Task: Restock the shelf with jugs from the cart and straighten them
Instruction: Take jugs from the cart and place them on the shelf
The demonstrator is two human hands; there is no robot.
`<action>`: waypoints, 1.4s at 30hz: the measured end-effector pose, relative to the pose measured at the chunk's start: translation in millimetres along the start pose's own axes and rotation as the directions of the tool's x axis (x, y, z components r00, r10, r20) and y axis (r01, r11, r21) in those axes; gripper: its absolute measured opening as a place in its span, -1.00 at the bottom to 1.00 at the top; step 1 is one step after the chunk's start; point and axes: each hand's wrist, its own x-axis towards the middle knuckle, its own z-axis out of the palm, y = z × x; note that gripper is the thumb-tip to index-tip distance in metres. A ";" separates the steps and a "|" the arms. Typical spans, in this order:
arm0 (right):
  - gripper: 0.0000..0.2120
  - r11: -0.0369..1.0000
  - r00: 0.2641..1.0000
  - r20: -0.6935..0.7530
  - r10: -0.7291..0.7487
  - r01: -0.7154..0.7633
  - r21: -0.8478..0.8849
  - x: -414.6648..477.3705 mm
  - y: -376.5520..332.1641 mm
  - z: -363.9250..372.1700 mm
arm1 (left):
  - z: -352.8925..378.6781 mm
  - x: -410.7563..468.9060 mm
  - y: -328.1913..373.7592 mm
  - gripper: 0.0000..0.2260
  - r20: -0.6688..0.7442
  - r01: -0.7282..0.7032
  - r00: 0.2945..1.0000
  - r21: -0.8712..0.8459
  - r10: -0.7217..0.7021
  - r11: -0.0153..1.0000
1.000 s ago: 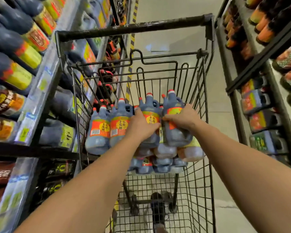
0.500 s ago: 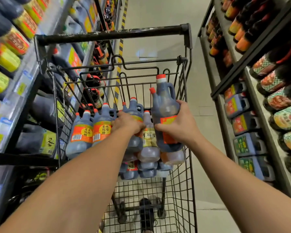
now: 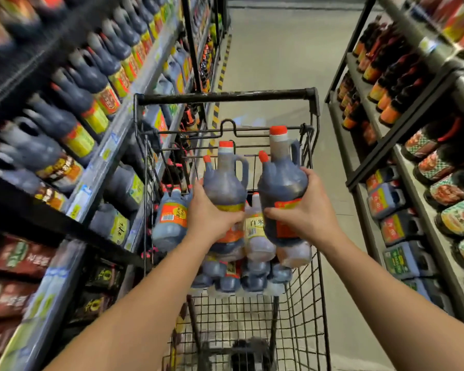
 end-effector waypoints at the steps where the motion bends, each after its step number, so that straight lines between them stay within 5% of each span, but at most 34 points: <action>1: -0.13 1.000 1.000 -0.005 -0.020 0.020 0.003 -5.2 -8.6 0.2 | -10.2 -8.9 2.6 0.03 -0.022 -0.037 0.999 -0.007 0.037 0.999; 9: -0.19 0.971 0.975 -0.040 -0.219 0.222 0.091 -73.1 -101.7 10.9 | -120.2 -94.1 27.1 -0.16 -0.231 -0.265 0.943 -0.079 0.241 0.961; 23: -0.13 0.825 0.840 0.012 -0.542 0.529 0.199 -196.6 -251.0 69.4 | -306.2 -253.4 19.3 -0.21 -0.545 -0.400 0.776 -0.037 0.317 0.916; 33: -0.10 0.767 0.722 0.280 -0.632 0.532 0.360 -270.8 -309.5 152.8 | -390.4 -330.9 -38.5 -0.17 -0.714 -0.222 0.685 -0.013 0.147 0.975; 39: -0.19 0.717 0.625 0.363 -0.691 0.527 0.456 -310.6 -335.7 205.7 | -431.5 -356.7 -82.1 -0.25 -0.840 -0.049 0.542 -0.018 0.012 0.999; 42: -0.25 0.695 0.595 0.372 -0.713 0.525 0.491 -323.0 -348.3 231.3 | -443.7 -367.4 -94.3 -0.04 -0.883 0.012 0.469 -0.015 -0.019 1.000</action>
